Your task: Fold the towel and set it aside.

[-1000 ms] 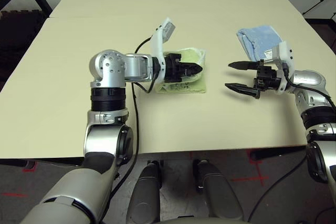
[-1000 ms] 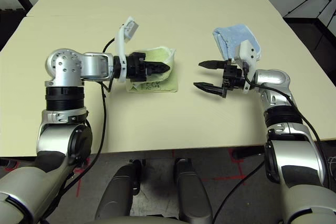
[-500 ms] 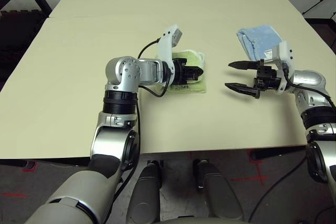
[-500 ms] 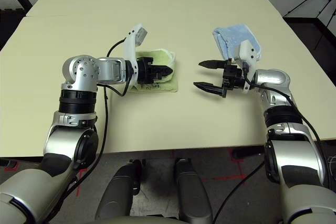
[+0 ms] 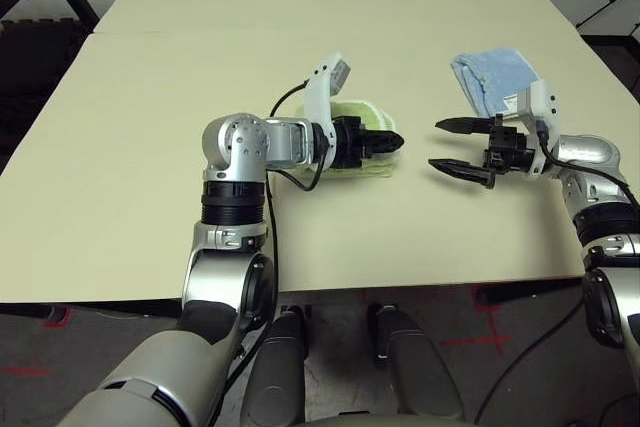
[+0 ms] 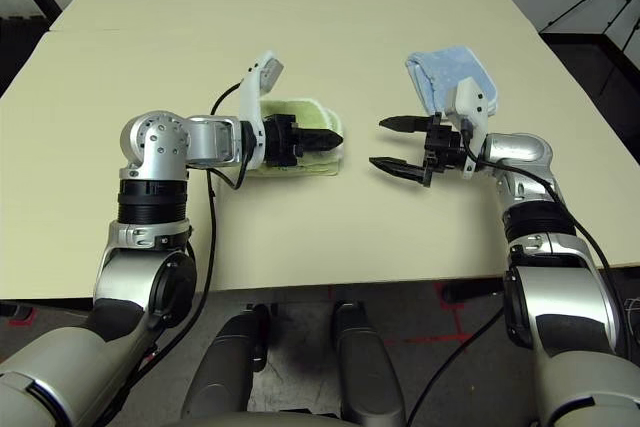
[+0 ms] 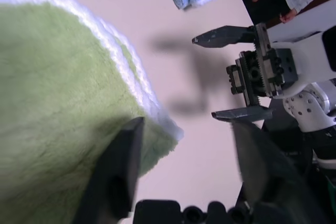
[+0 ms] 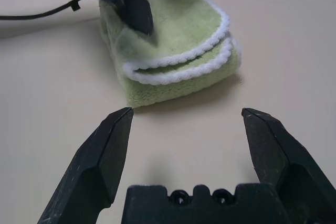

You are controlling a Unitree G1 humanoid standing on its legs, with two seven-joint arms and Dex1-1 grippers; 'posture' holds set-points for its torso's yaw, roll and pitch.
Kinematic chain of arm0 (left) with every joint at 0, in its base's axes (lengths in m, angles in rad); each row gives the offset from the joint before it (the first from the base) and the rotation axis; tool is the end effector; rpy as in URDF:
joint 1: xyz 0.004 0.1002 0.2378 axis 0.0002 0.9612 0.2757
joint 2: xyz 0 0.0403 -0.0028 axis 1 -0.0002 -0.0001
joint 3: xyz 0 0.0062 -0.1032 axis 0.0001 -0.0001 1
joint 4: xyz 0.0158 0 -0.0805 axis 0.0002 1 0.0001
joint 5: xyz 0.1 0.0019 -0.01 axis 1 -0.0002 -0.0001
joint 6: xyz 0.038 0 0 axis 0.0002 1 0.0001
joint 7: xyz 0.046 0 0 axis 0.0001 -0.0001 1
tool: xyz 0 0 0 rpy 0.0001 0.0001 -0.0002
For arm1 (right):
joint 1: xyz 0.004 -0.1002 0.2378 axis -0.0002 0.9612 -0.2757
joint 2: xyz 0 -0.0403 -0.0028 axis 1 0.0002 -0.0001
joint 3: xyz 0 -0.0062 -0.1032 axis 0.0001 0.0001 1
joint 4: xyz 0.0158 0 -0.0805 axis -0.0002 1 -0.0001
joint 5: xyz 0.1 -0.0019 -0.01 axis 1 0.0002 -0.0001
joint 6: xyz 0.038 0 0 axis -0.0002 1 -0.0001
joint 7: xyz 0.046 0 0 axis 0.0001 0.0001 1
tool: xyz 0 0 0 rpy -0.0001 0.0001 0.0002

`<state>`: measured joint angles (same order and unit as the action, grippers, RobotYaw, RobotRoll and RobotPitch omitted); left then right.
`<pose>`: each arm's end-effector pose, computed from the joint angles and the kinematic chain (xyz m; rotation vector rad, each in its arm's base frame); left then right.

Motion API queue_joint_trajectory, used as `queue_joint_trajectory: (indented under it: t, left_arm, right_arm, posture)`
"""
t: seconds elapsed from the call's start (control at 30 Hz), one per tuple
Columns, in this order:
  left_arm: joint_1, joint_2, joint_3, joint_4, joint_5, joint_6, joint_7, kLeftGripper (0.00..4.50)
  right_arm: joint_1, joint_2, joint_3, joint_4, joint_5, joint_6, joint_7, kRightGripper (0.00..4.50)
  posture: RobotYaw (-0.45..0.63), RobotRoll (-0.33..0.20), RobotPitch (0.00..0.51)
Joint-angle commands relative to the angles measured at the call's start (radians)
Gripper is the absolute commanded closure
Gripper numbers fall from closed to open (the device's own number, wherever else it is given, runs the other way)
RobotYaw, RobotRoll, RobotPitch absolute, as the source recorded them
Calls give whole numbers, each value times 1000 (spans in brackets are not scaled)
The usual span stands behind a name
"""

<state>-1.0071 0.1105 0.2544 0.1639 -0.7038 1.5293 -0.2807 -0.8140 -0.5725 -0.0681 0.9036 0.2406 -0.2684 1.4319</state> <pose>0.3066 0.1156 0.2263 -0.3973 0.6347 -0.9421 0.3255 -0.2801 0.1588 -0.3504 -0.0566 1.1662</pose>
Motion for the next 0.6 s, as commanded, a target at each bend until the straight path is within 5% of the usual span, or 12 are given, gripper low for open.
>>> queue_joint_trajectory:
  t: [0.03, 0.13, 0.2, 0.37, 0.6]
  left_arm:
    - [-28, 132, 2, -66, -99, 18, -175, 15]
    - [60, 405, -131, -100, -52, -273, -552, 15]
    - [110, 520, -195, -62, 22, -460, -697, 15]
    - [236, 650, -264, 30, 157, -817, -943, 15]
    - [340, 650, -294, 131, 272, -1240, -1148, 15]
  right_arm:
    - [-14, -8, -3, 12, -2, -2, 9, 0]
    - [-40, -3, -19, 18, 30, 43, 42, 0]
    - [-53, 0, -26, 21, 42, 61, 57, 0]
    - [-68, 15, -14, 26, 31, 66, 86, 0]
    - [-87, 57, 9, 42, 5, -26, 128, 0]
  posture:
    - [36, 0, 162]
    - [43, 0, 164]
    - [45, 0, 166]
    - [51, 0, 167]
    - [48, 0, 166]
